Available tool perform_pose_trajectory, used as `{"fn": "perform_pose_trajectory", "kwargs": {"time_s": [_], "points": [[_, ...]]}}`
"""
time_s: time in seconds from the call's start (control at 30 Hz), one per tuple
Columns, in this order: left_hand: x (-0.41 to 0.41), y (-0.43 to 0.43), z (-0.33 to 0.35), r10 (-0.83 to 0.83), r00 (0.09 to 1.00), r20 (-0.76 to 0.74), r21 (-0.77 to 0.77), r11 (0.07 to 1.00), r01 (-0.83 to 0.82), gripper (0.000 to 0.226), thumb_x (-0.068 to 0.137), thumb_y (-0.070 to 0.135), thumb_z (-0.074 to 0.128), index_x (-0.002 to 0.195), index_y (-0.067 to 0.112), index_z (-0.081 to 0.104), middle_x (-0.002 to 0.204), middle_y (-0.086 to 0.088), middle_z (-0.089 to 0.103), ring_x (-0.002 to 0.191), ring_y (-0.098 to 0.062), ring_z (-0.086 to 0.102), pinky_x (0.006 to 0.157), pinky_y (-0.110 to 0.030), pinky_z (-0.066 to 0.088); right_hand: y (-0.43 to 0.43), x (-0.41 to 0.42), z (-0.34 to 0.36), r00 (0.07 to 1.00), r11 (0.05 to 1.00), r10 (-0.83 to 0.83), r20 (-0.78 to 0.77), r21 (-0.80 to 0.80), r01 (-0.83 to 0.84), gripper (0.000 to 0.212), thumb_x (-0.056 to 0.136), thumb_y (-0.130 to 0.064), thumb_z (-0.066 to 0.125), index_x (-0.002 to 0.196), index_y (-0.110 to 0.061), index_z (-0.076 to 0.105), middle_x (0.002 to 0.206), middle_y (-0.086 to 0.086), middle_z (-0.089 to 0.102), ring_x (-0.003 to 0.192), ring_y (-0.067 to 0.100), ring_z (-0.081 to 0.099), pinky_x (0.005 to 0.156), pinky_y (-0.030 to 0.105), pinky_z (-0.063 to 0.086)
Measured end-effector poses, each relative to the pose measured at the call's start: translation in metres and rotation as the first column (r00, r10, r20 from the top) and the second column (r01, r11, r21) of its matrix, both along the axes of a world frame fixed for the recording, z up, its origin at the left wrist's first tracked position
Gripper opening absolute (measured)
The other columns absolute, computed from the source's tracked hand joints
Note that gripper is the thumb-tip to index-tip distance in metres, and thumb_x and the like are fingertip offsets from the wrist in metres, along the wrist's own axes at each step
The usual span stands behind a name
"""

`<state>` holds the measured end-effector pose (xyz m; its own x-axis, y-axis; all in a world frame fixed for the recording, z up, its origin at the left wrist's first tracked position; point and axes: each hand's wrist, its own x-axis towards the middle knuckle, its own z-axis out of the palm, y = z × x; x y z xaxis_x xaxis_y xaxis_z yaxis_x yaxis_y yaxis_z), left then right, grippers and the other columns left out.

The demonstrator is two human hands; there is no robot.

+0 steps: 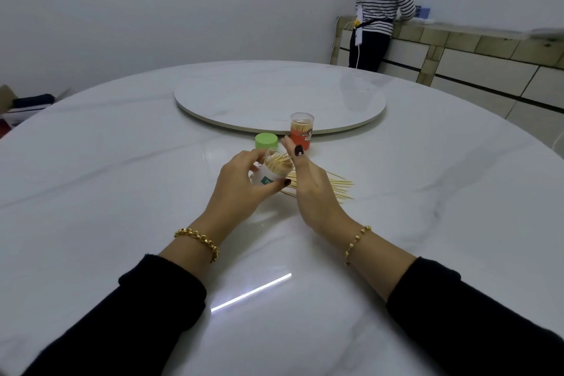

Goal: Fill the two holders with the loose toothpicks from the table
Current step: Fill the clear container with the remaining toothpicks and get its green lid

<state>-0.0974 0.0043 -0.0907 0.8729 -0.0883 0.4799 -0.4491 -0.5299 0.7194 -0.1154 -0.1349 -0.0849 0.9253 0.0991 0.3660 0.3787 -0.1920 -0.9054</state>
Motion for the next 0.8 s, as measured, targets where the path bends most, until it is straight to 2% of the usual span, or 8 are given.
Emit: {"fn": "perform_pose_trajectory", "kwargs": {"time_s": [0.03,0.1,0.17,0.33,0.53,0.63,0.73,0.8], "points": [[0.0,0.0,0.0,-0.009,1.0,0.0,0.006,1.0,0.009,0.047,0.073,0.027,0.079,0.117,0.023,0.061,0.107,0.006,0.06,0.091,-0.005,0.053,0.073,-0.007,0.041,0.002,0.0,-0.001,0.999,0.998,-0.006,0.043,-0.07,0.009,0.038,0.103,-0.034,0.023,0.128,-0.025,0.049,0.101,-0.032,0.062,0.108,-0.016,0.052,0.106,0.021,0.035],[-0.001,-0.001,-0.001,-0.036,0.999,0.009,0.029,0.999,0.036,0.047,0.072,0.024,0.079,0.116,0.022,0.062,0.105,0.005,0.061,0.09,-0.003,0.053,0.076,-0.007,0.04,0.004,0.001,-0.004,0.992,0.97,0.0,0.129,-0.242,0.031,0.058,0.095,-0.045,0.018,0.145,-0.023,0.036,0.134,-0.022,0.053,0.133,-0.003,0.037,0.118,0.044,0.014],[-0.002,-0.003,-0.001,-0.061,0.998,0.03,0.045,0.997,0.059,0.045,0.073,0.021,0.077,0.115,0.02,0.062,0.103,0.005,0.062,0.089,0.0,0.052,0.075,-0.003,0.037,0.003,0.005,-0.008,0.982,0.92,-0.016,0.188,-0.381,0.088,0.062,0.094,-0.047,0.013,0.151,-0.022,0.024,0.153,-0.008,0.032,0.143,0.0,0.015,0.119,0.046,-0.002],[-0.002,-0.003,0.0,-0.066,0.996,0.057,0.023,0.998,0.064,0.049,0.072,0.021,0.077,0.118,0.019,0.06,0.103,0.01,0.06,0.089,-0.001,0.054,0.077,-0.003,0.04,-0.001,0.01,-0.008,0.962,0.812,-0.057,0.266,-0.549,0.2,0.065,0.093,-0.052,0.005,0.152,-0.025,0.014,0.159,-0.013,0.012,0.145,-0.001,-0.004,0.116,0.05,-0.014],[0.0,0.001,0.0,-0.055,0.999,0.001,-0.048,0.997,0.055,0.043,0.073,0.031,0.079,0.111,0.025,0.06,0.106,0.012,0.062,0.094,-0.004,0.056,0.073,-0.005,0.042,-0.01,0.011,-0.004,0.961,0.883,-0.086,0.262,-0.426,0.195,0.057,0.096,-0.049,0.014,0.15,-0.033,0.02,0.153,-0.017,0.027,0.145,0.0,0.008,0.115,0.054,-0.011],[0.002,0.003,0.001,-0.037,0.999,-0.018,-0.102,0.994,0.035,0.042,0.074,0.03,0.078,0.11,0.023,0.059,0.105,0.01,0.064,0.095,-0.005,0.058,0.071,-0.005,0.044,-0.009,0.006,0.0,0.949,0.903,-0.109,0.296,-0.369,0.219,0.058,0.095,-0.047,0.012,0.146,-0.031,0.035,0.145,-0.017,0.041,0.142,-0.001,0.02,0.116,0.052,-0.007],[0.004,0.004,-0.001,-0.008,0.999,-0.032,-0.159,0.987,0.003,0.041,0.076,0.03,0.078,0.111,0.02,0.059,0.102,0.009,0.066,0.096,-0.007,0.061,0.076,-0.014,0.05,-0.007,0.003,0.0,0.925,0.901,-0.072,0.373,-0.374,0.221,0.056,0.097,-0.042,0.013,0.134,-0.028,0.052,0.13,-0.035,0.041,0.139,0.002,0.029,0.117,0.051,-0.002],[0.005,0.004,-0.001,-0.005,0.999,-0.037,-0.19,0.982,-0.002,0.042,0.076,0.029,0.078,0.113,0.018,0.059,0.101,0.008,0.067,0.095,-0.008,0.063,0.077,-0.02,0.053,-0.007,0.004,-0.001,0.906,0.884,-0.058,0.418,-0.399,0.241,0.056,0.098,-0.039,0.013,0.129,-0.028,0.058,0.131,-0.027,0.05,0.138,0.002,0.032,0.117,0.051,0.0]]}}
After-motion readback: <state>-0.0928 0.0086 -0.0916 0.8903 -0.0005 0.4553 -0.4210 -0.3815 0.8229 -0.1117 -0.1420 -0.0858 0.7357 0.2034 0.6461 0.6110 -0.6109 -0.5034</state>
